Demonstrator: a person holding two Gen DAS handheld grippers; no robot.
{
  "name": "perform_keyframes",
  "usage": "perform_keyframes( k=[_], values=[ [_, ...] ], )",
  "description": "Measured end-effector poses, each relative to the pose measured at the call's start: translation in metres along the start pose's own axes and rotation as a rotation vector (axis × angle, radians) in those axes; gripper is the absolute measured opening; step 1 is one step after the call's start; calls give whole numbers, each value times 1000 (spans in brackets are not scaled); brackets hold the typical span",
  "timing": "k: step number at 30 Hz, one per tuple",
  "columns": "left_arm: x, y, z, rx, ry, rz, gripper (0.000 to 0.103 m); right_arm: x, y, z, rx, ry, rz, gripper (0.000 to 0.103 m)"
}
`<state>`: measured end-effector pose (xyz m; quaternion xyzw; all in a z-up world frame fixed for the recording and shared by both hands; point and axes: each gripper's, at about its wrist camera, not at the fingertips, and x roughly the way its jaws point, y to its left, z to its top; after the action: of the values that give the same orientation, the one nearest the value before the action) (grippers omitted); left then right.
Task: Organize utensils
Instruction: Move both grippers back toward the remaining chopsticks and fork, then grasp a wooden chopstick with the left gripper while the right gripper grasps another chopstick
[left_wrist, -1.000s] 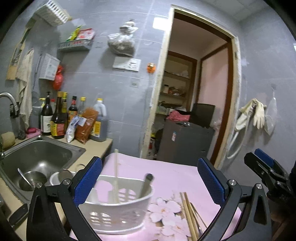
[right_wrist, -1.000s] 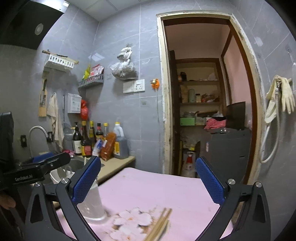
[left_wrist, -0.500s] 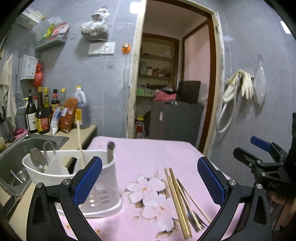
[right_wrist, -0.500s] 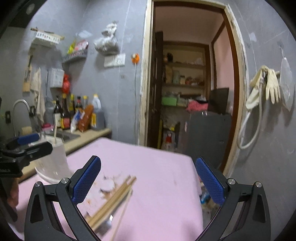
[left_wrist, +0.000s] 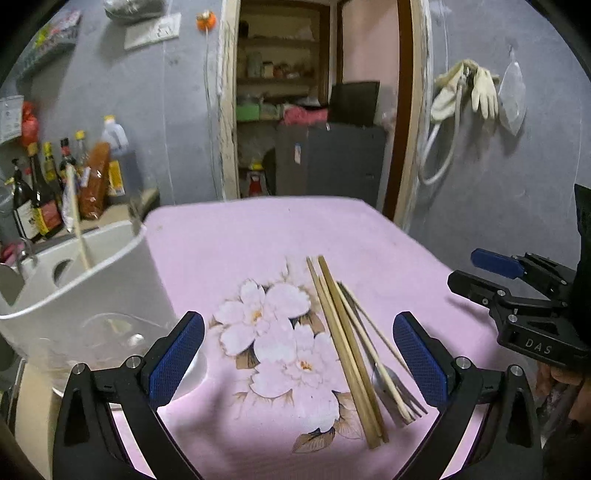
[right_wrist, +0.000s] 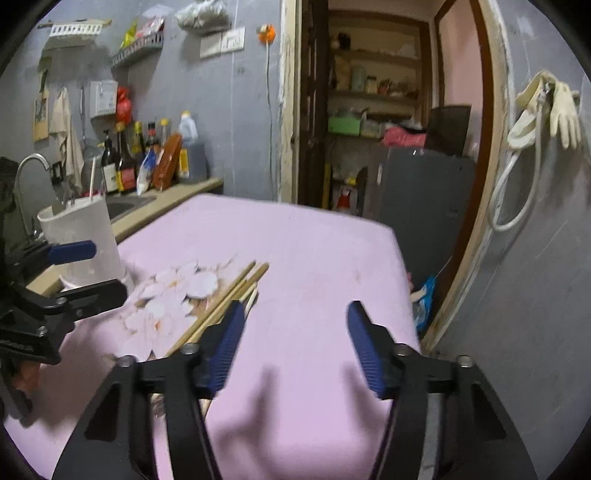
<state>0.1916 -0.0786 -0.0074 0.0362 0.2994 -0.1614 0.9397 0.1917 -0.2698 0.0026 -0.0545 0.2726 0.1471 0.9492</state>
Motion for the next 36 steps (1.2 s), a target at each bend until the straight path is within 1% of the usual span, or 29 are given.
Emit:
perform_keyframes(
  k=[2, 3, 4, 5, 7, 8, 10, 14, 16, 18, 21, 23, 26, 27, 32, 33, 36],
  values=[
    [10, 2, -1, -3, 45, -21, 91, 6, 1, -2, 3, 36, 18, 45],
    [14, 3, -1, -4, 65, -30, 85, 8, 2, -3, 3, 52, 31, 43],
    [18, 5, -1, -8, 83, -37, 79, 11, 3, -4, 2, 70, 46, 39],
    [23, 7, -2, -15, 110, -52, 76, 14, 4, -5, 0, 86, 56, 36],
    [31, 9, -1, -30, 148, -77, 64, 20, 10, -6, -11, 119, 81, 32],
    [35, 11, -2, -39, 167, -90, 61, 22, 12, -6, -18, 133, 92, 30],
    [45, 15, -1, -60, 208, -122, 53, 28, 18, -8, -34, 165, 119, 27],
    [60, 23, 3, -123, 276, -197, 44, 42, 28, -11, -50, 227, 173, 26],
    [65, 23, 4, -130, 299, -215, 37, 49, 33, -13, -60, 265, 183, 26],
    [69, 24, 6, -122, 313, -211, 32, 55, 38, -16, -82, 293, 164, 24],
    [73, 26, 7, -118, 330, -202, 28, 61, 39, -18, -96, 310, 141, 19],
    [75, 27, 8, -116, 331, -200, 27, 62, 39, -17, -117, 308, 113, 9],
    [80, 23, 10, -113, 338, -203, 26, 64, 36, -17, -123, 307, 99, 3],
    [82, 21, 10, -110, 341, -199, 23, 65, 34, -15, -121, 303, 88, 2],
    [91, 16, 15, -92, 368, -179, 18, 61, 18, -12, -103, 275, 22, 1],
    [93, 13, 17, -90, 371, -177, 16, 61, 13, -12, -99, 272, 6, 1],
    [100, 10, 20, -95, 386, -178, 13, 61, -1, -11, -57, 277, 0, 1]
  ],
)
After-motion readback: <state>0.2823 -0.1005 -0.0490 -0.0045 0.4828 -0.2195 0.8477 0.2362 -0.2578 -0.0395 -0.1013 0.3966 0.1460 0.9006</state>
